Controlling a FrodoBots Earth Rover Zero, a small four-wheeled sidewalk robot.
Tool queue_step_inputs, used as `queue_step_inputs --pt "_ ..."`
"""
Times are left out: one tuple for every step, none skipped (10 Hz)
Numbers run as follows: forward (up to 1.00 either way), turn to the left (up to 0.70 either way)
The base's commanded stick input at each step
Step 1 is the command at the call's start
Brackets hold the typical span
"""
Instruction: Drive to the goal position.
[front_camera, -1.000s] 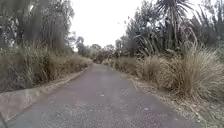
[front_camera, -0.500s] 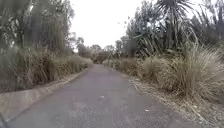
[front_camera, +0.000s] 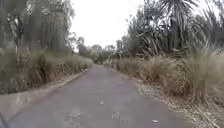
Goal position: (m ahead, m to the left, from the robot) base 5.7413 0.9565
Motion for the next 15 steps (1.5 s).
queue_step_inputs --pt "0.85 0.0" --pt "0.85 0.0" --pt "0.85 0.0" --pt "0.85 0.0" --pt "0.85 0.0" --pt "0.85 0.0" --pt "0.85 0.1" --pt "0.85 0.21" --pt "0.85 0.32" --pt "0.85 0.0" --pt "0.85 0.0" --pt "0.85 0.0" --pt "0.85 0.0" --pt "0.85 0.0" --pt "0.85 0.0"
